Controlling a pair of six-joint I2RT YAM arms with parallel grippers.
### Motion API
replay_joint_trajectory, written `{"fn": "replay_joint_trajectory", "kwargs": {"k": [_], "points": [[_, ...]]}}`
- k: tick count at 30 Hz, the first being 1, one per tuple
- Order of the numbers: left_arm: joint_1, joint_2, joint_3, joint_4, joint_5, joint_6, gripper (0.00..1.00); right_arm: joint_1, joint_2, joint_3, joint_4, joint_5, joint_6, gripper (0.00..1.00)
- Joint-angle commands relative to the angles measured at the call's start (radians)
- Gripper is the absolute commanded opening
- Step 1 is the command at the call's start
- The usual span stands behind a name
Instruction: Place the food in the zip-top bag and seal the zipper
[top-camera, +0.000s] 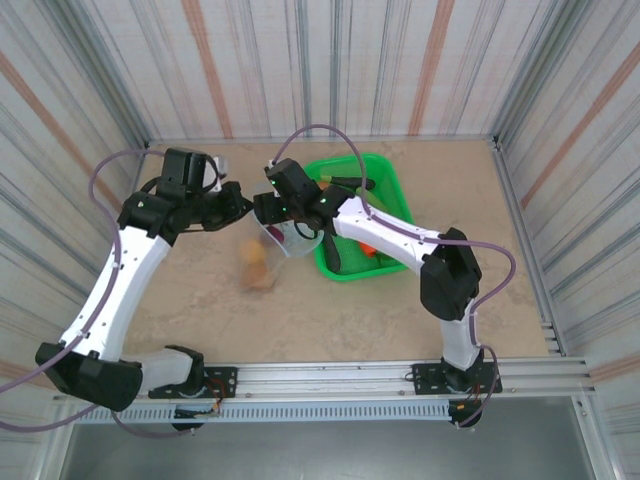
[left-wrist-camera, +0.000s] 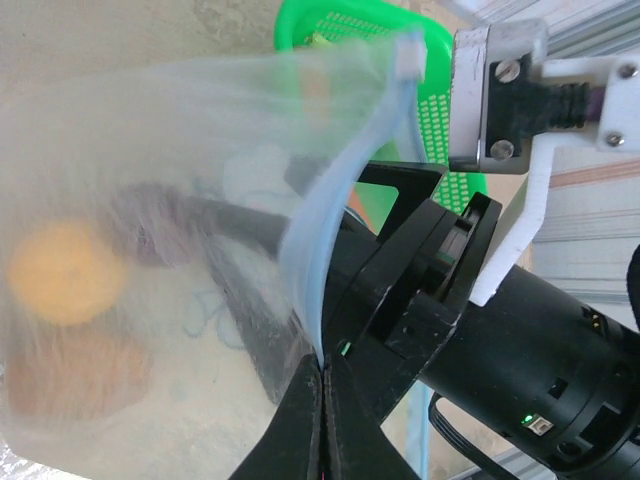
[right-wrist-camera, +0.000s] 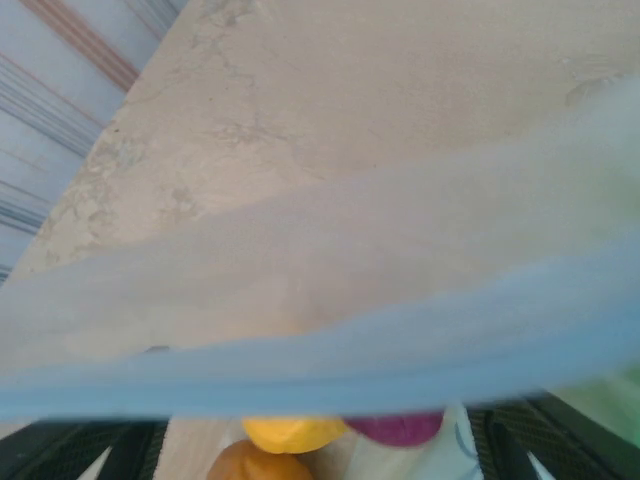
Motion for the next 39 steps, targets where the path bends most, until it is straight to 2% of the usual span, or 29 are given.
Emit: {"fn": "replay_joint_trajectory", "kwargs": {"k": [1,4,8,16,19,21,25,31,39], "points": [[0.009,0.025,0.041,0.011,-0.01,-0.013,0.0,-0.006,0.021,0.045,0.002,-0.011,0.005,0.86],[0.013,0.035,0.043,0.009,-0.009,-0.011,0.0,0.002,-0.009,0.016,0.029,-0.036,-0.007,0.87],[0.023,0.031,0.032,0.011,-0.011,-0.007,0.0,0.004,-0.095,-0.08,0.114,-0.09,-0.012,0.84],[0.029,0.014,0.027,0.014,-0.009,0.002,0.0,-0.005,-0.227,-0.13,0.106,-0.126,-0.02,0.6],[0.029,0.006,0.029,0.01,-0.015,0.011,0.0,-0.016,-0.304,-0.16,0.084,-0.12,-0.029,0.55],[0.029,0.0,0.027,0.01,-0.016,0.016,0.0,-0.035,-0.355,-0.183,0.06,-0.128,-0.03,0.54],[0.029,-0.011,0.02,0.015,-0.007,0.02,0.0,-0.101,-0.454,-0.257,0.007,-0.131,-0.034,0.55],[0.029,-0.04,0.001,0.03,-0.003,-0.022,0.0,-0.261,-0.534,-0.399,-0.053,-0.201,-0.014,0.57],[0.029,-0.072,-0.037,0.044,-0.017,-0.06,0.0,-0.422,-0.408,-0.471,-0.063,-0.298,0.015,0.59]]}}
